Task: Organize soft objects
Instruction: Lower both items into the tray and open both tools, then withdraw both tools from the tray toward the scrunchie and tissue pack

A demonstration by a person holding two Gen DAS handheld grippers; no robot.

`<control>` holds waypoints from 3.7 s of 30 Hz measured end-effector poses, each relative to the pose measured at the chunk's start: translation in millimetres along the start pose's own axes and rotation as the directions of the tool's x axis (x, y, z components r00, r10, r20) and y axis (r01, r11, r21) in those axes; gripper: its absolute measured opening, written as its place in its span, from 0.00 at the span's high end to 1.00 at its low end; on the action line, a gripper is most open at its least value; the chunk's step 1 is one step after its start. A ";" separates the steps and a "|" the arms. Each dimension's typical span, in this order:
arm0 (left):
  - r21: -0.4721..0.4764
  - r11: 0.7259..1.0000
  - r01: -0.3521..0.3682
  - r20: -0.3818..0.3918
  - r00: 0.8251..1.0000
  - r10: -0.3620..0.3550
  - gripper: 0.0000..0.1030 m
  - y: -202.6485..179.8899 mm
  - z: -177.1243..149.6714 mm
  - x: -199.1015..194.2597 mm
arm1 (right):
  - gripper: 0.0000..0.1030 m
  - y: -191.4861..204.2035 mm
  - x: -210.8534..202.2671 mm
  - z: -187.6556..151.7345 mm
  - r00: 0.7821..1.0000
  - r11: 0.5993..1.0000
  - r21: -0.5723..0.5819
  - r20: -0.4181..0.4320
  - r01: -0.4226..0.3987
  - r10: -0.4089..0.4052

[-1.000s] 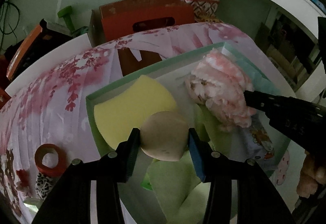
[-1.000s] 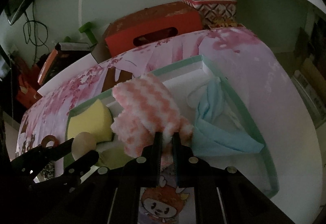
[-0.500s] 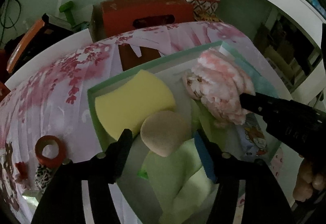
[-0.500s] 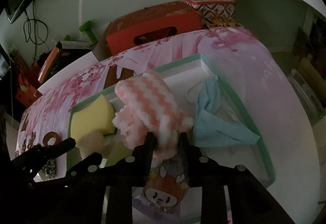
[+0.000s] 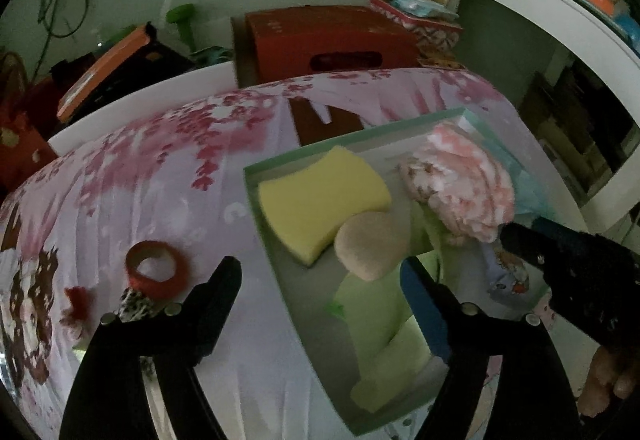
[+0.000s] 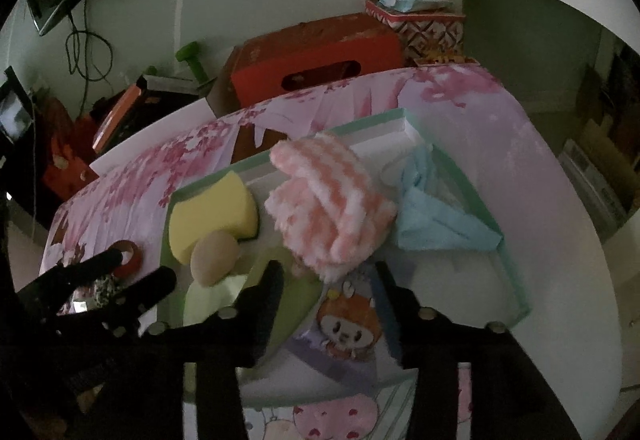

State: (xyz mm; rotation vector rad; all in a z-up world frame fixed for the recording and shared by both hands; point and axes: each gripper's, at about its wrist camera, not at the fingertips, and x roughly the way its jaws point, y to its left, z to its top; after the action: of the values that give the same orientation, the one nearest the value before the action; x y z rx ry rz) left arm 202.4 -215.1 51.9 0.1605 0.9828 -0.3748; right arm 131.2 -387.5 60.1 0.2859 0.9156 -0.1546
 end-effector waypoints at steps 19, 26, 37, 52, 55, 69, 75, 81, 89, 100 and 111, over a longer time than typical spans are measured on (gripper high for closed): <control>-0.095 0.990 -0.106 -0.013 0.994 0.105 0.01 46.0 -28.9 -6.9 | 0.00 9.6 4.8 -20.3 1.000 1.000 -0.012 -0.008 0.026 -0.026; -0.110 0.986 -0.129 -0.004 0.992 0.129 0.01 65.4 -38.9 -20.5 | 0.00 20.3 2.3 -24.5 0.999 0.999 -0.026 -0.024 0.029 -0.030; -0.175 0.970 -0.167 0.023 0.985 0.174 0.01 103.4 -56.5 -61.0 | 0.00 65.9 -25.0 -34.3 1.000 0.994 -0.106 -0.026 0.009 -0.011; -0.262 0.943 -0.206 -0.006 0.977 0.212 0.01 152.0 -100.5 -116.0 | 0.00 138.4 -84.6 -54.6 1.000 0.974 -0.226 0.012 -0.013 0.017; -0.296 0.935 -0.195 -0.002 0.979 0.204 0.01 165.3 -109.5 -124.9 | 0.00 152.2 -90.7 -57.7 0.999 0.971 -0.238 0.012 -0.026 0.030; -0.377 0.903 -0.206 0.024 0.972 0.232 0.01 228.4 -137.3 -152.2 | 0.00 205.4 -77.3 -66.8 0.998 0.956 -0.286 -0.030 -0.061 0.055; -0.389 0.898 -0.203 -0.015 0.977 0.214 0.01 243.3 -143.2 -131.5 | 0.00 223.6 -50.8 -72.2 0.996 0.944 -0.321 -0.074 -0.080 0.059; -0.380 0.906 -0.187 -0.041 0.982 0.185 0.01 247.8 -143.2 -105.3 | 0.00 234.7 -20.5 -76.3 0.992 0.933 -0.348 -0.111 -0.088 0.052; -0.405 0.903 -0.144 -0.054 0.990 0.133 0.01 255.8 -138.8 -73.5 | 0.00 244.7 15.5 -76.9 0.989 0.925 -0.368 -0.141 -0.100 0.051; -0.406 0.909 -0.095 -0.029 0.995 0.091 0.01 255.4 -123.1 -54.0 | 0.01 245.4 52.6 -78.9 0.985 0.917 -0.383 -0.169 -0.108 0.046; -0.407 0.913 -0.034 -0.039 0.999 0.020 0.01 237.0 -122.1 -32.3 | 0.24 241.6 71.2 -77.4 0.978 0.921 -0.358 -0.186 -0.155 0.093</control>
State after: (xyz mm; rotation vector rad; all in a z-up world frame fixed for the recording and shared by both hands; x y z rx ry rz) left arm 181.1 48.1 3.3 -0.2008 1.0715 -0.1341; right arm 176.2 -134.6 1.6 0.0026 1.0681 0.1641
